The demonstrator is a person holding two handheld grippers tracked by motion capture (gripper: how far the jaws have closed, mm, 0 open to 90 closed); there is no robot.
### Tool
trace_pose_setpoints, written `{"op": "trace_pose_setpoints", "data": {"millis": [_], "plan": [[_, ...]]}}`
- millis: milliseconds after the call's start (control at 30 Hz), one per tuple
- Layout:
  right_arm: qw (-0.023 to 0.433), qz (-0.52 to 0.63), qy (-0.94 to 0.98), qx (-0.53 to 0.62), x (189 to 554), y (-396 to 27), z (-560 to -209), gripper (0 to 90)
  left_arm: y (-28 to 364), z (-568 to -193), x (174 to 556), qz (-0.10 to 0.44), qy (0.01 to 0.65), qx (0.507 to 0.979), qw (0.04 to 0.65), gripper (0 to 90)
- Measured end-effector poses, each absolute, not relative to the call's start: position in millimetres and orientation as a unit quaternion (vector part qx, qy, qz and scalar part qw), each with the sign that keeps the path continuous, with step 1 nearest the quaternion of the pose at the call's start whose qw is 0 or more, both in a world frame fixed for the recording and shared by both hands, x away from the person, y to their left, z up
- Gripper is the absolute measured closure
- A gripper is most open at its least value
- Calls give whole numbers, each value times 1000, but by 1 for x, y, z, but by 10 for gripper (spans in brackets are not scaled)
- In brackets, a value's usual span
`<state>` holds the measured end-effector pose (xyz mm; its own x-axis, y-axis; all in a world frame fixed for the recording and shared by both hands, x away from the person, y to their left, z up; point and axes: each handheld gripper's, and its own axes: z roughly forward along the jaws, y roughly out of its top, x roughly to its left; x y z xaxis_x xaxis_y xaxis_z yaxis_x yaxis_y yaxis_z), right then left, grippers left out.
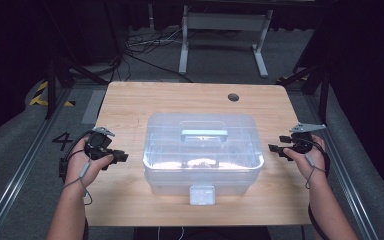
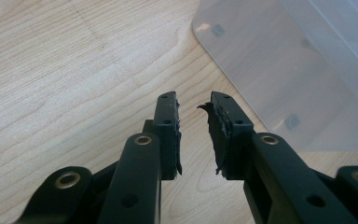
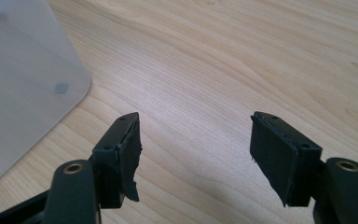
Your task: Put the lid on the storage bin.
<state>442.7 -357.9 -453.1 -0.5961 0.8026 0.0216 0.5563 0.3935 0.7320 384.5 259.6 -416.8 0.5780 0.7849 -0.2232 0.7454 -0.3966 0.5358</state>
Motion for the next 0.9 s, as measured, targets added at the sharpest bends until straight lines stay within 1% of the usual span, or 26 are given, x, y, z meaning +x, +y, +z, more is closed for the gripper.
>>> {"op": "trace_pose_setpoints", "data": {"millis": [400, 500, 633, 667, 900], "plan": [[157, 325, 834, 418, 443, -348, -478, 255, 260, -424, 389, 24, 457, 837, 299, 720], [162, 319, 836, 416, 442, -346, -483, 236, 260, -425, 389, 25, 454, 839, 300, 719], [160, 323, 834, 418, 441, -343, -489, 175, 260, -428, 390, 20, 453, 839, 300, 719], [158, 326, 834, 416, 440, -342, -492, 147, 260, -429, 390, 21, 453, 840, 299, 719], [168, 339, 834, 402, 438, -337, -492, 149, 259, -431, 391, 24, 449, 841, 302, 697]]}}
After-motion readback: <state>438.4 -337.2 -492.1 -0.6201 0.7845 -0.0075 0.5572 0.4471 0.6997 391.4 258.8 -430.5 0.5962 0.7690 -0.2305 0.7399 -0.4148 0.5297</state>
